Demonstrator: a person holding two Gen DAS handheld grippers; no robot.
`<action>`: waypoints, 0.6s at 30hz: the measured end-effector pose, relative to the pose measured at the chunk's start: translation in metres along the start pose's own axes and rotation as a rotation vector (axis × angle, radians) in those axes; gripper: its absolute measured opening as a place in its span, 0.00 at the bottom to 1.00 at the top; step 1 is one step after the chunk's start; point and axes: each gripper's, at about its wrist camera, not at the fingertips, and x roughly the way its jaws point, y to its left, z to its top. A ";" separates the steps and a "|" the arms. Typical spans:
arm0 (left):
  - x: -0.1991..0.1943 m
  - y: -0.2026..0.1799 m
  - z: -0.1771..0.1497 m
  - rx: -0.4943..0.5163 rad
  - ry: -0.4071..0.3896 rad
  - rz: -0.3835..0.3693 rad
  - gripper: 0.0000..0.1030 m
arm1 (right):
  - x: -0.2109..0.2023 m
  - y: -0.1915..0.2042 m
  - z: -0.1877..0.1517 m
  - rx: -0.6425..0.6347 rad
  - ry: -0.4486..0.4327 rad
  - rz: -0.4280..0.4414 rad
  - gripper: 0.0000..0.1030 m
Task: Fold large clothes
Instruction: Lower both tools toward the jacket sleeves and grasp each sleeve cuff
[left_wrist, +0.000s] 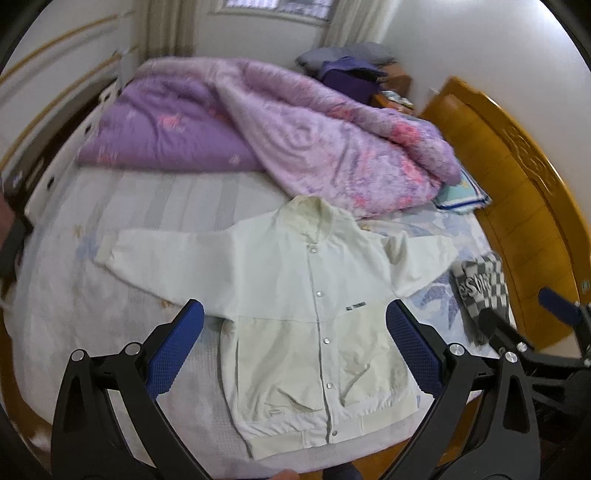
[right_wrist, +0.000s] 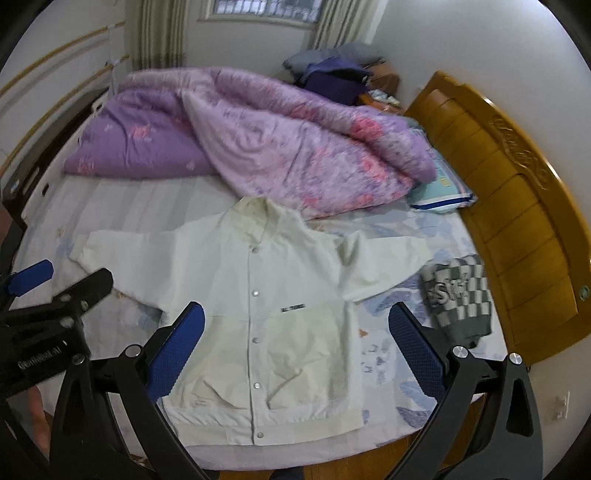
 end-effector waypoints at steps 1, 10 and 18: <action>0.011 0.011 0.000 -0.030 0.007 0.002 0.95 | 0.012 0.008 0.002 -0.009 0.008 0.011 0.93; 0.120 0.109 -0.003 -0.135 0.125 0.018 0.95 | 0.151 0.096 0.017 -0.095 0.128 0.097 0.93; 0.209 0.233 -0.018 -0.385 0.145 0.098 0.95 | 0.247 0.142 0.017 -0.108 0.174 0.137 0.93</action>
